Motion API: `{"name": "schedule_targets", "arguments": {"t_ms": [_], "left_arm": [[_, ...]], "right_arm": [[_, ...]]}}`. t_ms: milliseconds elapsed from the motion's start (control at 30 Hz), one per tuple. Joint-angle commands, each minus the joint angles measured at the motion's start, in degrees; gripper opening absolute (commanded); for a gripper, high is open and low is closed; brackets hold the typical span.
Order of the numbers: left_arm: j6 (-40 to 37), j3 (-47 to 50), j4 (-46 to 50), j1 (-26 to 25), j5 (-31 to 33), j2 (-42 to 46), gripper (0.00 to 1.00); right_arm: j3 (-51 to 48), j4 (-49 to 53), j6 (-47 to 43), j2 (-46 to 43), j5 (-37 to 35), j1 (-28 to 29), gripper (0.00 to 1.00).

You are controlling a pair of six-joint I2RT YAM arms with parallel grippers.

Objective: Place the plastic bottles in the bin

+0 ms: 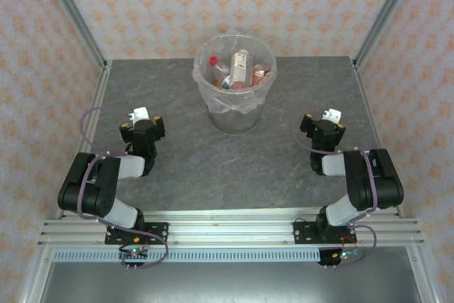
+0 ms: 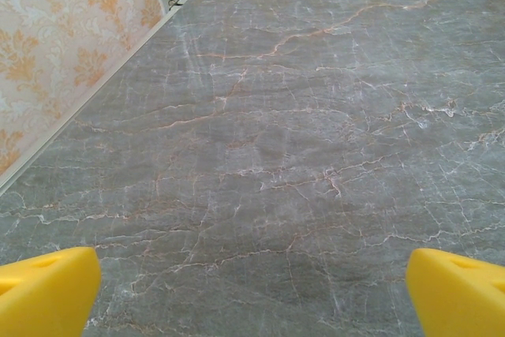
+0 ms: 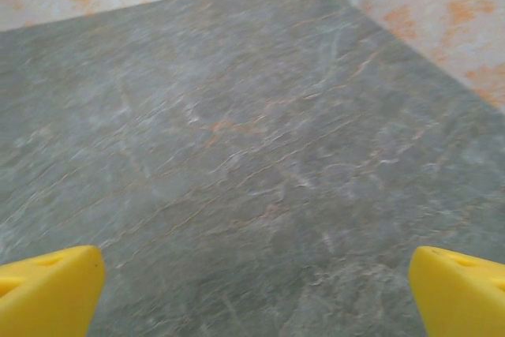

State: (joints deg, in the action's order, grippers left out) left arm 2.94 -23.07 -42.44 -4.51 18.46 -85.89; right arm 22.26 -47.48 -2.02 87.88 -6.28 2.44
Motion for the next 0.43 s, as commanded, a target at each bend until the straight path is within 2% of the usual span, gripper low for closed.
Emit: {"name": "schedule_targets", "arguments": {"t_ms": [0,400], "left_arm": [[-0.12,-0.06,-2.37,-0.31,1.49,0.37,1.00],[-0.22,-0.05,-2.30,-0.26,1.39,0.36,1.00]], "right_arm": [[1.02,1.09,-1.51,-0.32,11.54,-2.41,0.99],[1.04,1.42,-1.59,-0.43,11.47,-2.38,0.99]]}}
